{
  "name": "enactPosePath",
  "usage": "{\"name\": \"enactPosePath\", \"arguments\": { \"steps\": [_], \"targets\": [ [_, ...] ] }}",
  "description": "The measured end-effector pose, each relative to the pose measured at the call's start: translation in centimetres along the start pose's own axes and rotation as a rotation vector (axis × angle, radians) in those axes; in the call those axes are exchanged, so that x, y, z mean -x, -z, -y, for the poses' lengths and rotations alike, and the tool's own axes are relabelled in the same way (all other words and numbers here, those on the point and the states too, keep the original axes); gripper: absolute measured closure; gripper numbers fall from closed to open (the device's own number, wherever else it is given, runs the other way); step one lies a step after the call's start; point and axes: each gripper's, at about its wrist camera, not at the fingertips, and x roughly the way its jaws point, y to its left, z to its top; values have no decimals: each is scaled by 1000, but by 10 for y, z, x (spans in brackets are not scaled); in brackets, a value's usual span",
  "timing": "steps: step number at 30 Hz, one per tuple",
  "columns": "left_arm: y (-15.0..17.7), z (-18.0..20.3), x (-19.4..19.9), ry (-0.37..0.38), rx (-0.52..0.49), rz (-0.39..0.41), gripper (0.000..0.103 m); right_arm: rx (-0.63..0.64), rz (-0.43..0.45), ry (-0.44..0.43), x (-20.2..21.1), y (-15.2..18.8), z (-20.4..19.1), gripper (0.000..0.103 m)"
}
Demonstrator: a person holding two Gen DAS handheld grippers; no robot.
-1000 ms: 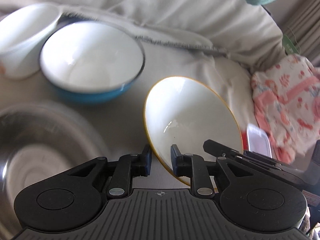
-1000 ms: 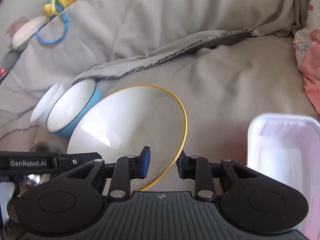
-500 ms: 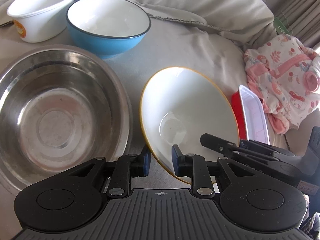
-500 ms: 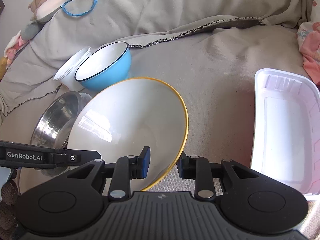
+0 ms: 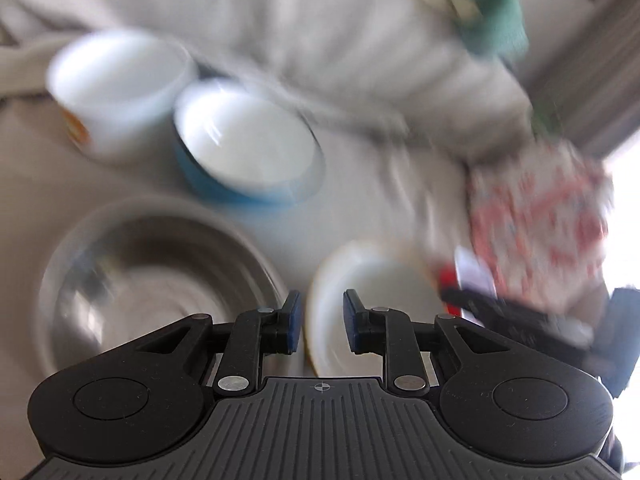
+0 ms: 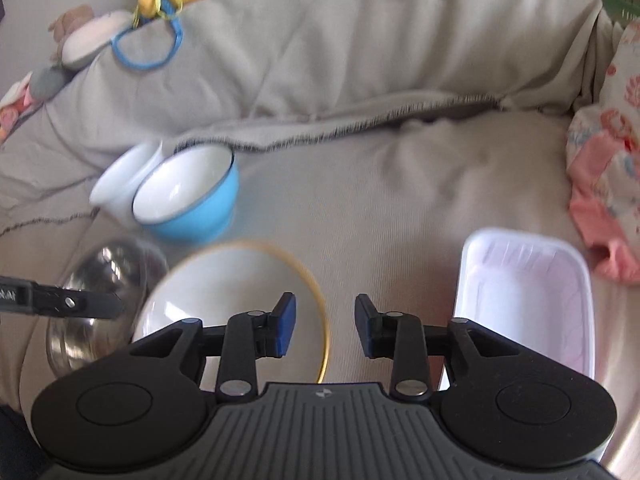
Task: Organize plates and bowls
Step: 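Grasp the blue enamel bowl rim with both grippers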
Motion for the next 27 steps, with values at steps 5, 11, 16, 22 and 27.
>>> {"name": "enactPosePath", "arguments": {
  "steps": [5, 11, 16, 22, 27],
  "targets": [
    [-46, -31, -4, -119, 115, 138, 78, -47, -32, -51, -30, -37, -24, 60],
    [-73, -46, -40, -243, 98, 153, 78, -125, -110, -122, -91, -64, -53, 53],
    [-82, -57, -67, -287, 65, 97, 78, -135, -168, -125, -139, -76, -70, 52],
    [-90, -63, -91, -253, 69, 32, 77, -138, -271, -232, -173, -81, -79, 58],
    [-88, -43, -95, -259, 26, 17, 75, -100, -229, -229, -157, -80, -64, 65]
  ]
}}
